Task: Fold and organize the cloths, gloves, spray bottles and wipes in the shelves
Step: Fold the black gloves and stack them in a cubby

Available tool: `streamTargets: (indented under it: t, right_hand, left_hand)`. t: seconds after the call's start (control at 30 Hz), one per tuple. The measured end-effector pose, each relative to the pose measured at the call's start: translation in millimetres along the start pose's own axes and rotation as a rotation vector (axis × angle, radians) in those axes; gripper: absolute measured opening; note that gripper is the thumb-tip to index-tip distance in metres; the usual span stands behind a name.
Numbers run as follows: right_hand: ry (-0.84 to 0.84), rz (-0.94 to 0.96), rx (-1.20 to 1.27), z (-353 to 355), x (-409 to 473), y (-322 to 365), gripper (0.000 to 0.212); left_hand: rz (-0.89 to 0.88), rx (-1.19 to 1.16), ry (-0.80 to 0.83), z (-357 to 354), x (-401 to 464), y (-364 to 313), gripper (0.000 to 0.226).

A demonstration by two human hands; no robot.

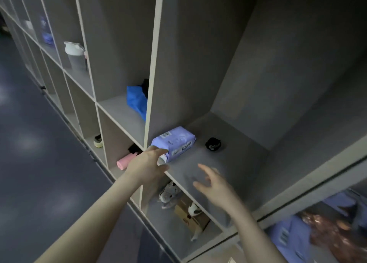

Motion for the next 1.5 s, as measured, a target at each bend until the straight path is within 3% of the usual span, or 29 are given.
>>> streamTargets:
  t: [0.3, 0.4, 0.53, 0.8, 0.93, 1.1, 1.2, 1.3, 1.37, 1.43, 1.5]
  right_hand:
    - [0.068, -0.205, -0.025, -25.6, 99.7, -44.7, 0.076]
    - [0.094, -0.261, -0.078, -34.8, 117.9, -58.9, 0.080]
    - [0.100, -0.325, -0.307, -32.7, 141.2, -76.7, 0.077]
    - [0.051, -0.375, -0.358, -19.8, 206.2, -125.6, 0.093]
    - [0.017, -0.404, -0.330, -18.8, 226.0, -146.9, 0.081]
    - [-0.172, -0.439, -0.418, -22.5, 198.1, -147.4, 0.039]
    - [-0.269, -0.502, -0.106, -21.4, 175.2, -145.8, 0.024]
    - [-0.455, -0.527, 0.613, -4.7, 144.6, -121.9, 0.017]
    - [-0.521, -0.544, 0.942, 11.8, 116.7, -98.9, 0.019]
    - [-0.500, -0.537, 1.040, 31.6, 88.7, -72.1, 0.009]
    - [-0.520, -0.513, 1.088, 49.2, 62.9, -53.0, 0.016]
  left_hand:
    - [-0.165, 0.414, 0.185, -52.3, 141.6, 10.1, 0.089]
    - [-0.120, 0.414, 0.333, -67.6, 170.8, 25.7, 0.088]
    - [-0.145, 0.438, 0.399, -72.2, 188.5, 29.7, 0.087]
    - [-0.156, 0.422, 0.385, -79.2, 189.5, 36.3, 0.088]
    - [-0.166, 0.408, 0.357, -75.7, 186.7, 31.9, 0.086]
    - [-0.153, 0.459, 0.383, -76.7, 184.6, 29.0, 0.085]
    - [-0.134, 0.481, 0.407, -76.6, 182.9, 29.9, 0.086]
    - [-0.091, 0.568, 0.416, -73.0, 184.7, 20.0, 0.081]
    - [-0.113, 0.579, 0.355, -64.7, 183.9, -6.4, 0.062]
    - [-0.157, 0.259, 0.230, -48.9, 176.1, -41.4, 0.042]
    - [-0.215, -0.302, 0.110, -24.4, 151.9, -73.1, 0.027]
Point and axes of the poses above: each hand's wrist, its own x-axis towards the middle knuckle, its own z-axis out of the back of the hand, y = z × x, the point moved 10 cm from there along x, towards the middle knuckle, and after that the axes turned 9 degrees about -x, right-handed, at the moved point
